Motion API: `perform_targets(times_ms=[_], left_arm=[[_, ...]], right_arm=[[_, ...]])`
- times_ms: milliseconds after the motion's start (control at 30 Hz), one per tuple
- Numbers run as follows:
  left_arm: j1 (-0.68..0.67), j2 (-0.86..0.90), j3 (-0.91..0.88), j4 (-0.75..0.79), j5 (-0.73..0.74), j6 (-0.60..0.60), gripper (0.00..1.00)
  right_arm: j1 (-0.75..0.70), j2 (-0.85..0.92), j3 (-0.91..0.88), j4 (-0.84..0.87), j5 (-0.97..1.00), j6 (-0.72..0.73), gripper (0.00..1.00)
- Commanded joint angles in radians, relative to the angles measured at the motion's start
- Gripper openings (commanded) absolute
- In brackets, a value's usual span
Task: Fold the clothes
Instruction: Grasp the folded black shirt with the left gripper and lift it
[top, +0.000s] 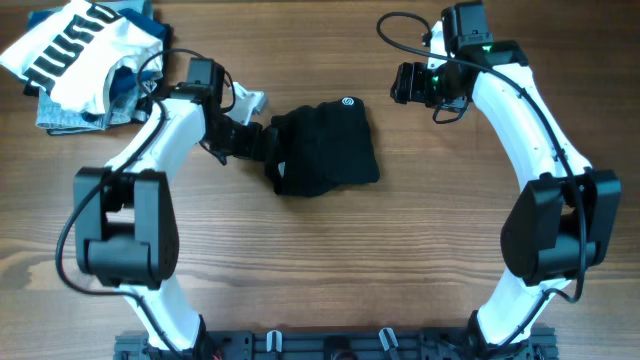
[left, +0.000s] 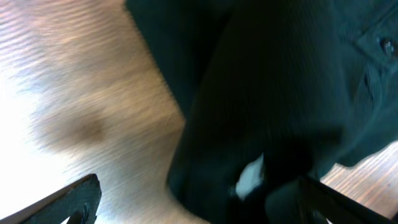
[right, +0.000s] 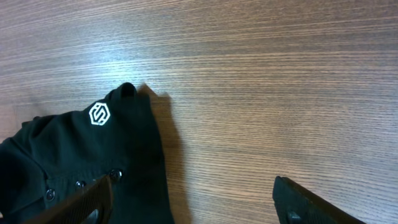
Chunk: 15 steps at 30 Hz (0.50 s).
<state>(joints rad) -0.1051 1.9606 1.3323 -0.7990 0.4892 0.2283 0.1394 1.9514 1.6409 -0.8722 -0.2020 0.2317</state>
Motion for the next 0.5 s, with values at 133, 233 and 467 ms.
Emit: perform_targets(times_ms=[133,233,467], left_arm=[[-0.106,0.165,-0.006,0.248,0.206,-0.085,1.00],[-0.175,0.172,-0.006,0.352,0.206,-0.223,0.88],[-0.180,0.115,0.016,0.389,0.225,-0.376,0.04]], right_arm=[[0.003,-0.018,0.014,-0.006,0.003,-0.023,0.86],[0.003,-0.018,0.014,-0.009,0.003,-0.031,0.86],[-0.014,-0.018,0.014,-0.035,0.134,0.127,0.82]])
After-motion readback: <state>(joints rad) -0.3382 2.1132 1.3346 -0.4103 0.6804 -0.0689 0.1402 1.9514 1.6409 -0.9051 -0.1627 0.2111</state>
